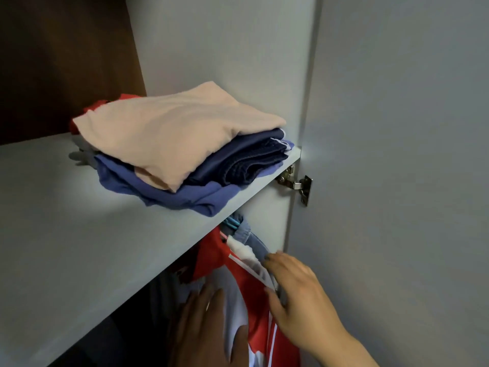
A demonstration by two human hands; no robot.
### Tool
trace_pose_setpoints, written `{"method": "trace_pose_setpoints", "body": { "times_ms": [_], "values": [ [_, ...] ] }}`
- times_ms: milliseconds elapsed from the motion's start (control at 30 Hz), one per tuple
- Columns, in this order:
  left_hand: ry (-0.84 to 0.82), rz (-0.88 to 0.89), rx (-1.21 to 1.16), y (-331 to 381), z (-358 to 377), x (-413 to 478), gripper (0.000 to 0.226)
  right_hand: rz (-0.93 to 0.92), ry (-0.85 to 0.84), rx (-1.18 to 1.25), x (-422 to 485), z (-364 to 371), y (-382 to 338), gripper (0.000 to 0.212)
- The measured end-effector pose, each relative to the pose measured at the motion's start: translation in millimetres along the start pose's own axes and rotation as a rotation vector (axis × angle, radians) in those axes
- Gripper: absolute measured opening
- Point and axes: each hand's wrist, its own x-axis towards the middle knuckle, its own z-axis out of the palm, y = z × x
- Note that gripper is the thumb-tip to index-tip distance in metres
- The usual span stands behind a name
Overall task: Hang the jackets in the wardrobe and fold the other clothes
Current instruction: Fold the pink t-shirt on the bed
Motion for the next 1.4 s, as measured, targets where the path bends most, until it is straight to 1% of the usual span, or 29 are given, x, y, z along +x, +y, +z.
{"method": "trace_pose_setpoints", "body": {
  "times_ms": [33, 100, 167, 200, 233, 267, 300, 367, 433, 500, 533, 567, 600, 633, 667, 733, 800, 867, 900, 967, 1000, 1033, 1067, 1200, 1300, 1400],
  "values": [
    [0.048, 0.010, -0.022, -1.9, 7.3, -4.9, 0.087, 0.010, -0.008, 0.008, -1.7, 5.8, 1.2, 0.060],
    [0.205, -0.036, -0.074, -1.7, 24.7, -9.0, 0.088, 0.033, -0.021, 0.030, -6.1, 15.0, 5.1, 0.058],
    [0.303, -0.059, -0.091, -7.4, 37.1, -13.6, 0.087, 0.033, -0.024, 0.055, -10.4, 21.7, 9.2, 0.058],
    [0.315, -0.044, -0.109, -10.2, 41.9, -13.7, 0.085, 0.025, -0.027, 0.065, -11.9, 25.3, 11.7, 0.059],
    [0.315, -0.045, -0.128, -11.8, 46.7, -13.5, 0.088, 0.018, -0.027, 0.076, -14.2, 29.8, 14.4, 0.060],
    [0.304, -0.060, -0.164, -15.9, 53.1, -16.1, 0.097, 0.012, -0.018, 0.089, -17.2, 34.6, 17.4, 0.062],
    [0.270, -0.078, -0.206, -21.6, 60.7, -21.8, 0.101, 0.007, -0.004, 0.101, -20.5, 39.9, 20.6, 0.062],
    [0.162, -0.095, -0.211, -28.1, 76.2, -38.1, 0.086, 0.004, 0.036, 0.115, -32.2, 55.2, 26.1, 0.059],
    [0.119, -0.132, -0.150, -30.9, 90.9, -51.4, 0.074, 0.001, 0.098, 0.125, -46.0, 75.7, 29.4, 0.052],
    [0.093, -0.143, -0.133, -37.3, 109.1, -64.2, 0.071, -0.002, 0.164, 0.135, -62.1, 97.3, 33.0, 0.046],
    [0.029, -0.152, -0.127, -40.5, 117.4, -72.5, 0.073, -0.010, 0.184, 0.151, -71.2, 106.8, 35.8, 0.044],
    [0.007, -0.151, -0.139, -45.7, 126.8, -83.4, 0.077, -0.025, 0.197, 0.177, -79.5, 116.4, 37.8, 0.043],
    [0.021, -0.183, -0.199, -49.9, 135.6, -90.5, 0.077, -0.050, 0.207, 0.199, -87.3, 126.9, 41.2, 0.043],
    [0.077, -0.228, -0.280, -52.2, 146.8, -98.4, 0.076, -0.077, 0.206, 0.205, -96.1, 137.6, 45.7, 0.042],
    [0.122, -0.246, -0.304, -56.0, 158.6, -108.0, 0.075, -0.095, 0.202, 0.205, -106.1, 150.2, 49.9, 0.041],
    [0.192, -0.244, -0.341, -59.3, 186.6, -130.7, 0.072, -0.108, 0.161, 0.197, -125.1, 174.8, 60.0, 0.042],
    [0.255, -0.283, -0.416, -61.5, 205.7, -158.4, 0.063, -0.105, 0.127, 0.218, -145.1, 199.1, 69.2, 0.042],
    [0.238, -0.352, -0.502, -60.0, 221.7, -189.0, 0.046, -0.108, 0.109, 0.218, -167.8, 217.5, 76.7, 0.042],
    [0.207, -0.416, -0.540, -57.0, 228.5, -206.0, 0.041, -0.112, 0.107, 0.213, -180.8, 223.0, 80.0, 0.043],
    [0.187, -0.482, -0.586, -49.9, 238.5, -241.0, 0.048, -0.125, 0.099, 0.217, -208.2, 229.7, 83.3, 0.046],
    [0.184, -0.474, -0.594, -49.2, 239.9, -250.3, 0.051, -0.124, 0.098, 0.218, -216.1, 232.1, 83.9, 0.046],
    [0.146, -0.471, -0.576, -47.8, 239.8, -262.1, 0.052, -0.110, 0.089, 0.234, -227.0, 232.9, 84.3, 0.046],
    [0.142, -0.480, -0.541, -41.2, 238.9, -279.2, 0.053, -0.114, 0.063, 0.254, -242.0, 232.4, 85.2, 0.046],
    [0.116, -0.574, -0.439, -26.5, 231.1, -350.9, 0.049, -0.157, -0.148, 0.332, -290.6, 234.4, 78.8, 0.049],
    [0.120, -0.717, -0.436, -22.3, 220.5, -398.1, 0.048, -0.272, -0.269, 0.396, -316.7, 246.6, 58.4, 0.047],
    [0.117, -0.837, -0.348, -23.9, 207.2, -439.6, 0.045, -0.397, -0.385, 0.485, -337.7, 265.7, 35.6, 0.045]
  ]
}}
